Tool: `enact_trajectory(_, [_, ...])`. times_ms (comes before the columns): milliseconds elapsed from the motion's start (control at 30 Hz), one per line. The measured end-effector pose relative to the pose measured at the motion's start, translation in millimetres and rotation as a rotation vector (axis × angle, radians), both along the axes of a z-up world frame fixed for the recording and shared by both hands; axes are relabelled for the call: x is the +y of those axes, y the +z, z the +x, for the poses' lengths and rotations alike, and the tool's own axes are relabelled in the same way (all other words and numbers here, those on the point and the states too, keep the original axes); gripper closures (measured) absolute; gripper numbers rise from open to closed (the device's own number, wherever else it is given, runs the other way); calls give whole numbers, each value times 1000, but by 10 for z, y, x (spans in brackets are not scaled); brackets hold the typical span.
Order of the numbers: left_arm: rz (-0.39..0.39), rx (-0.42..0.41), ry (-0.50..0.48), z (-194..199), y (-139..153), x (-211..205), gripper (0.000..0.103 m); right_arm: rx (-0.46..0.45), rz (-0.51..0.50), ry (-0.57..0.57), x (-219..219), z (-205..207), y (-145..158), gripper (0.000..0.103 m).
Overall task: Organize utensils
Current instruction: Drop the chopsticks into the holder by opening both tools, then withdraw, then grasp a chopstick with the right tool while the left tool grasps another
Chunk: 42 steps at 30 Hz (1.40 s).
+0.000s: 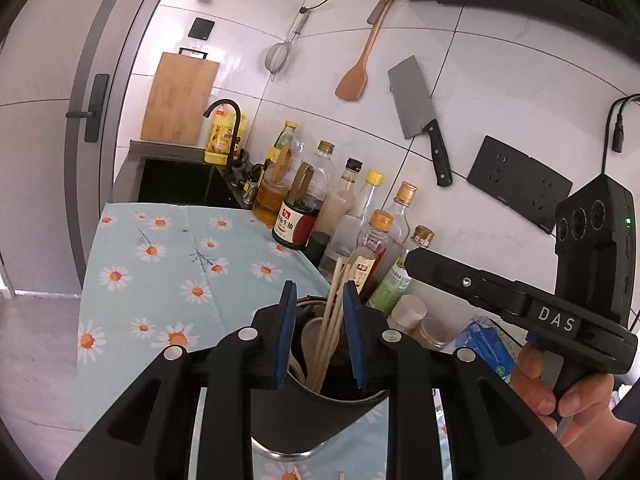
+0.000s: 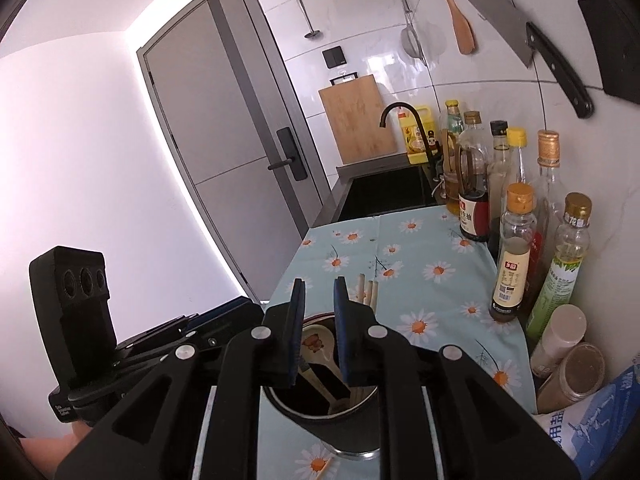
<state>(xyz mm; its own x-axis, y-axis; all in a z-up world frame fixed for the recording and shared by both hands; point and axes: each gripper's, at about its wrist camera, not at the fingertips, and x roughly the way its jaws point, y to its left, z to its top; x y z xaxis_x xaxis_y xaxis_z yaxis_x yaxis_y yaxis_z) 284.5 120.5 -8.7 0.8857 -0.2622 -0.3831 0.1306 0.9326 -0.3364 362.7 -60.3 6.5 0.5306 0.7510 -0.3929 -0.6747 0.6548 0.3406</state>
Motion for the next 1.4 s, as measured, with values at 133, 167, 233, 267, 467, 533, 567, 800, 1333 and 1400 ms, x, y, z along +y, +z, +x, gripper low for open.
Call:
enact_trajectory(133, [17,3,14,-96,100,-40,80,-15,9,5,-70,-93,104,87])
enact_trajectory(167, [25,0,20,-121,128,-53,80,-16,13,5,-85,-113,130,87])
enact_trajectory(233, [51,-4,26,-171,194,-93,80,-17,23,-3,-144,-163,206,87])
enact_trajectory(267, [66,-8,30,-207,239,-114,80,-15,25,-5,-168,-182,235,87])
enact_trajectory(467, [106,-17,40,-402,491,-164,80,-14,34,-22,-355,-321,477,87])
enact_trajectory(533, [112,-17,37,-483,559,-160,80,-23,16,-9,-392,-378,537,76])
enact_trajectory(567, [118,-12,31,-516,578,-164,80,-34,-11,-8,-404,-437,570,69])
enact_trajectory(800, [196,28,15,-790,528,-220,80,15,-117,24,-459,-677,498,57])
enact_trajectory(1333, [138,300,-34,-1120,-340,-154,67,293,-424,128,-216,-939,-562,55])
enact_trajectory(1400, [114,323,-41,-1149,-450,-143,67,350,-443,138,-197,-937,-704,55])
